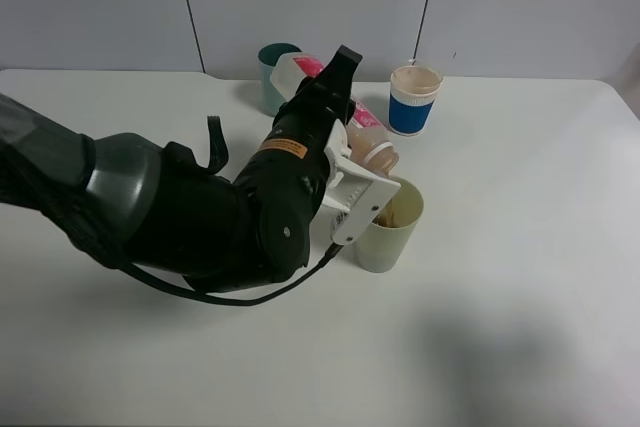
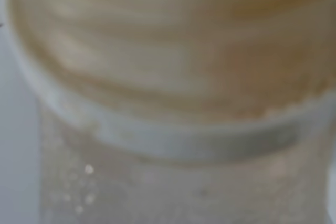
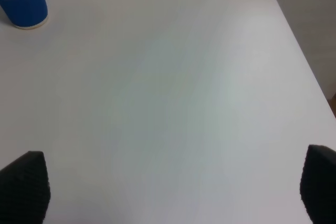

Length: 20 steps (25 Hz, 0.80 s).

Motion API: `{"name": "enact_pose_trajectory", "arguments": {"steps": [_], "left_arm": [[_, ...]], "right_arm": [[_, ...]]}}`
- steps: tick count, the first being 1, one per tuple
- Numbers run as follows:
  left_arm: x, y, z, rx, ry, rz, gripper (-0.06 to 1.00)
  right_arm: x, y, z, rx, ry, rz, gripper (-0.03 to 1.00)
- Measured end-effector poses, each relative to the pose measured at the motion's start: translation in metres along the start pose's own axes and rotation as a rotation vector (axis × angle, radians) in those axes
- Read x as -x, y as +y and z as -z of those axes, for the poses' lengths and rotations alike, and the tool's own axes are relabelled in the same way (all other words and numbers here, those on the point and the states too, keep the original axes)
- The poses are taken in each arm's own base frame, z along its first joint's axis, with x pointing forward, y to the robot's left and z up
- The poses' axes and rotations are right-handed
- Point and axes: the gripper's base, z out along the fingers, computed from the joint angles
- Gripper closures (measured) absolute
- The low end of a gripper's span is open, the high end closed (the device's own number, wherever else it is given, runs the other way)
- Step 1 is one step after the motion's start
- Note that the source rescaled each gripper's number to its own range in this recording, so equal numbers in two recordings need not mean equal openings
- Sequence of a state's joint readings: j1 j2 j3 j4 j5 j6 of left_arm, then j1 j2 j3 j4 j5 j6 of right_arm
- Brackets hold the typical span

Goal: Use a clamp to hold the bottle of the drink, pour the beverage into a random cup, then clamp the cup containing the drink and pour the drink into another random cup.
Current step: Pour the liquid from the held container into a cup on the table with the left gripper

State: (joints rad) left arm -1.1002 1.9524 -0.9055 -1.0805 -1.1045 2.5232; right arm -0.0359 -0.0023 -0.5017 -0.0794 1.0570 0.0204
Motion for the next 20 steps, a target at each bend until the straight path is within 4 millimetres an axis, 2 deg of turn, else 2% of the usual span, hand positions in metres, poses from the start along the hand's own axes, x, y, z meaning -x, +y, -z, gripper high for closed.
{"name": "enact_pose_trajectory", "arguments": {"steps": [20], "left_arm": [[0.0015,0.0067,0.0003,0.074,-0.014,-0.08,0.91]], "right_arm": [[0.0,0.0,0.0,0.0,0.0,0.0,0.11]]}}
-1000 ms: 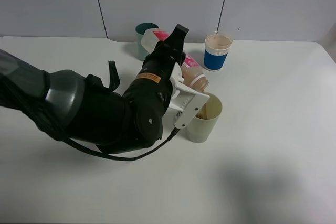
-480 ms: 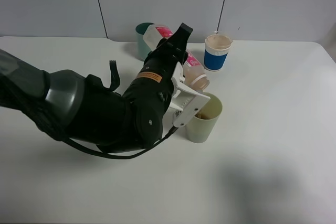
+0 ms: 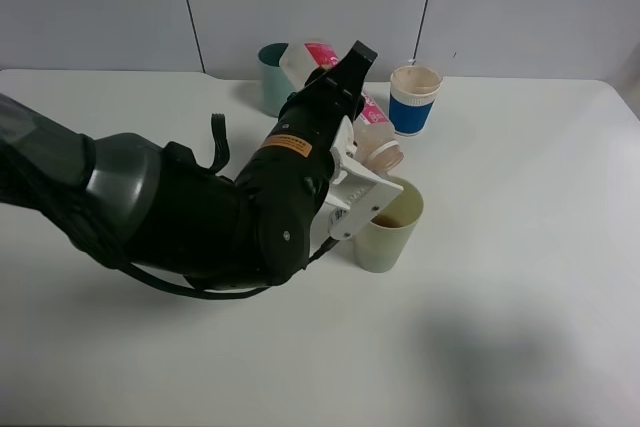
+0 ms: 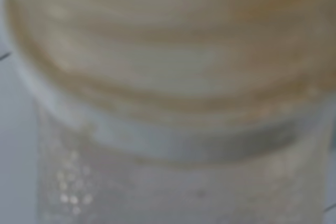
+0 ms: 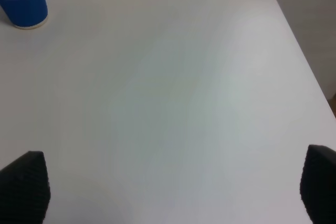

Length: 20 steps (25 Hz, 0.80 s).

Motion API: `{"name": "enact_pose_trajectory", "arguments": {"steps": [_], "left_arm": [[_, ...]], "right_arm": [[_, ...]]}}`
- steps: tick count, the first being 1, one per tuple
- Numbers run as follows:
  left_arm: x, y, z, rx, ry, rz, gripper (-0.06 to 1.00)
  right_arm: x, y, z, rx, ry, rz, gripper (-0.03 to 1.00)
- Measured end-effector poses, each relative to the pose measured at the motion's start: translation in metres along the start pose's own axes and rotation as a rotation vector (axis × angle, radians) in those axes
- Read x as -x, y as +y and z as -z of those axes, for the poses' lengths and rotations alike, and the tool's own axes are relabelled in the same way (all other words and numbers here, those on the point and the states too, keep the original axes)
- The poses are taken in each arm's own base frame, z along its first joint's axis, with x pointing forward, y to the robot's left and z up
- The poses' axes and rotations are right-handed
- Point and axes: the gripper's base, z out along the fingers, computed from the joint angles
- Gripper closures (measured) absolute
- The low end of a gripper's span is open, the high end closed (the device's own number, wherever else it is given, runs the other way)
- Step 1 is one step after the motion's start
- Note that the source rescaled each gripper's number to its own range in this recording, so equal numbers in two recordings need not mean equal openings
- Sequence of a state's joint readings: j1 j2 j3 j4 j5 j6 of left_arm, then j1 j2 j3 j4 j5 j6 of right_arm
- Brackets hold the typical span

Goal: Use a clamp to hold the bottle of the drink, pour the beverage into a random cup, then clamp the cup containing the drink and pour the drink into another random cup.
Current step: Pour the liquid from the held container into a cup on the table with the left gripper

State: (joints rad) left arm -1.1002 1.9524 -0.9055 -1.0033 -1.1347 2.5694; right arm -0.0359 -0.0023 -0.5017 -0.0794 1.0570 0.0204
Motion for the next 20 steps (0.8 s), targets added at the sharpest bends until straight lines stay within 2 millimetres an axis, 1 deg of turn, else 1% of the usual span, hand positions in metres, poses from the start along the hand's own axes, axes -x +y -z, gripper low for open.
{"name": "enact_pose_trajectory", "arguments": {"steps": [10,20], "left_arm": [[0.0014,0.0085,0.0004,0.094,-0.014,-0.041,0.91],[0.0008,0.0089,0.0004,0.099,-0.007,-0.033,0.91]], "right_arm": [[0.0,0.0,0.0,0.0,0.0,0.0,0.11],[0.0,0.0,0.0,0.0,0.0,0.0,0.11]]}}
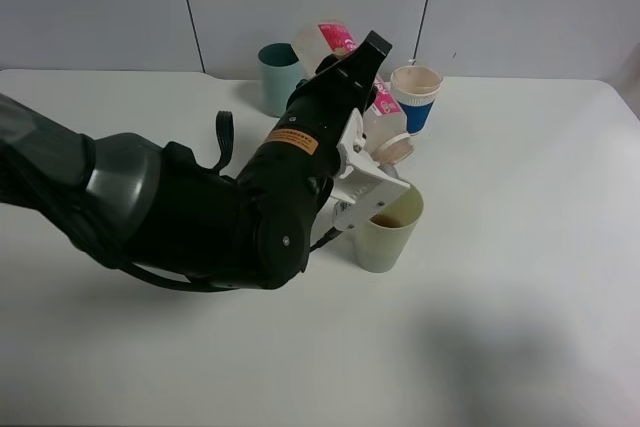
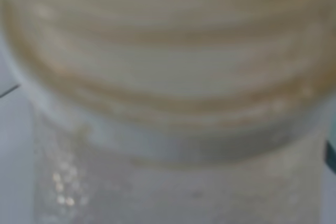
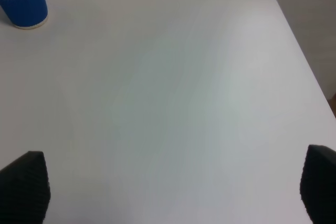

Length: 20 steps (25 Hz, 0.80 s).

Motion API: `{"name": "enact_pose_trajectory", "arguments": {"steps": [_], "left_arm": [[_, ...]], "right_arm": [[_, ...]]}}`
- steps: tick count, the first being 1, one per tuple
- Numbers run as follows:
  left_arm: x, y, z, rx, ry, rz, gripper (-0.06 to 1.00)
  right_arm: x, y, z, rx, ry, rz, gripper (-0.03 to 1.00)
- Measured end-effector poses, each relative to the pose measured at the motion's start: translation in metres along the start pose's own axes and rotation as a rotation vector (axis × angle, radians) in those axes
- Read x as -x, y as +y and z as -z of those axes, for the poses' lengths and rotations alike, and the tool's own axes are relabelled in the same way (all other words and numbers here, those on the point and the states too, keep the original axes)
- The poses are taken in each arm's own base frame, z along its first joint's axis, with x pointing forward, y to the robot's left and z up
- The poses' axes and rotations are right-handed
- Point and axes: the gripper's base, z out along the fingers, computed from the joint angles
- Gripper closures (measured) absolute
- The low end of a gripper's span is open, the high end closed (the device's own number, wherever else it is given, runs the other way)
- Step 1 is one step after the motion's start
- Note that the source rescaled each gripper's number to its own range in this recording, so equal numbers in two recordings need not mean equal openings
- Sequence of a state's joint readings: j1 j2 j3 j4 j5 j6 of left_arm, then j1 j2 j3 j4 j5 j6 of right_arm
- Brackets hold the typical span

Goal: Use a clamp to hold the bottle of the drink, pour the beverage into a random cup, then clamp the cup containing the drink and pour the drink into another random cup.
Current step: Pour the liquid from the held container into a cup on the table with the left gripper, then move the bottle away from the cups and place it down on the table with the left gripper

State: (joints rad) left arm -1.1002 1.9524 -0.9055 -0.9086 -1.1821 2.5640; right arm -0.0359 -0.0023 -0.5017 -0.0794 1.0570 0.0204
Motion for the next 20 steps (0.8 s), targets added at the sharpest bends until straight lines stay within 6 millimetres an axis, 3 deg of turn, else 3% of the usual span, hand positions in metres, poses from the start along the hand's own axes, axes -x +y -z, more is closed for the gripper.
{"name": "enact_pose_trajectory", "arguments": {"steps": [6,11,20], "left_arm": [[0.0,-0.012,0.001,-0.145,-0.005,0.158,0.91],[-0.003,-0.008,0.005,-0.234,-0.036,0.322,0.91],[-0.021,0.004,0.027,-0.348,-0.124,0.81,0.91]], "right_arm": [[0.0,0.0,0.0,0.0,0.0,0.0,0.11],[0.0,0.0,0.0,0.0,0.0,0.0,0.11],[0.0,0.0,0.0,0.0,0.0,0.0,0.11]]}}
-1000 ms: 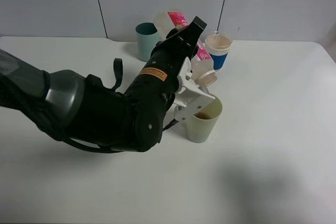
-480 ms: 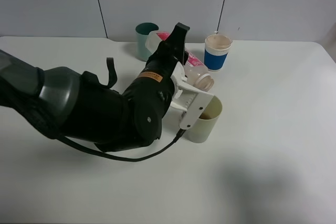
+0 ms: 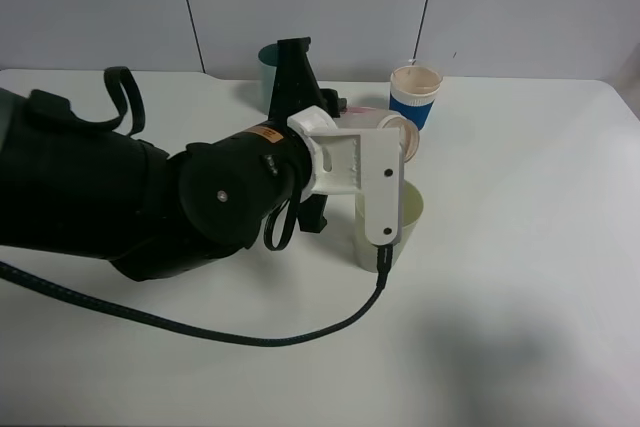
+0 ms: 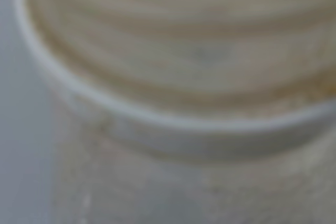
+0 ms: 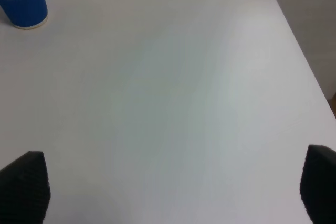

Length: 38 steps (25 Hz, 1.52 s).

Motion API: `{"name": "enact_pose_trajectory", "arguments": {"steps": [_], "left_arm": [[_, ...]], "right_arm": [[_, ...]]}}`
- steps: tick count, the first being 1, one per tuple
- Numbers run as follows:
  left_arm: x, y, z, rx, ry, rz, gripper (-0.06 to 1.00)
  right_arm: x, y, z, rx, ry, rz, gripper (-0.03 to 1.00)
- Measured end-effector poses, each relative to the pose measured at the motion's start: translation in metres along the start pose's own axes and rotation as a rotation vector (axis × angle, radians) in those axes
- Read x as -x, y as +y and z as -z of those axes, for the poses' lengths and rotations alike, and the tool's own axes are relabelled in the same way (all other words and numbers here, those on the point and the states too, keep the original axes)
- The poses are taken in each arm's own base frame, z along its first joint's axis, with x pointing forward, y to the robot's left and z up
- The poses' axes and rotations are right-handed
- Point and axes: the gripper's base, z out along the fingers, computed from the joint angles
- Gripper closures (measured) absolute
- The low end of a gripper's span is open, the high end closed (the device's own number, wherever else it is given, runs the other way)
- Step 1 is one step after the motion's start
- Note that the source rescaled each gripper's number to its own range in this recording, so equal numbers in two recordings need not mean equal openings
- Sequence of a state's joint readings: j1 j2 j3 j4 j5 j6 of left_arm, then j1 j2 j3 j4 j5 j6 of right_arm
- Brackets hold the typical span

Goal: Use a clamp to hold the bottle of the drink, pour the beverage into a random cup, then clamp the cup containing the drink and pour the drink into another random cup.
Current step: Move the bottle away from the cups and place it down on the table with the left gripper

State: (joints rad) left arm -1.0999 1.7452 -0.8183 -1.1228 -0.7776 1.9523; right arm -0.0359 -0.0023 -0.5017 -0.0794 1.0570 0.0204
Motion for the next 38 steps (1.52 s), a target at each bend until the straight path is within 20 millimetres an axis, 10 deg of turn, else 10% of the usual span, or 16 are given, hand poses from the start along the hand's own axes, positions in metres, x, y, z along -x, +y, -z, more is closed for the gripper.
{"name": "enact_pose_trajectory", "arguments": {"steps": [18,38], "left_arm": [[-0.066,0.055,0.02,-0.071,-0.197,0.915,0.91],[-0.144,0.072,0.031,-0.154,0.086,1.035,0.91]], "right_arm": [[0.0,0.0,0.0,0.0,0.0,0.0,0.11],[0.0,0.0,0.0,0.0,0.0,0.0,0.11]]}}
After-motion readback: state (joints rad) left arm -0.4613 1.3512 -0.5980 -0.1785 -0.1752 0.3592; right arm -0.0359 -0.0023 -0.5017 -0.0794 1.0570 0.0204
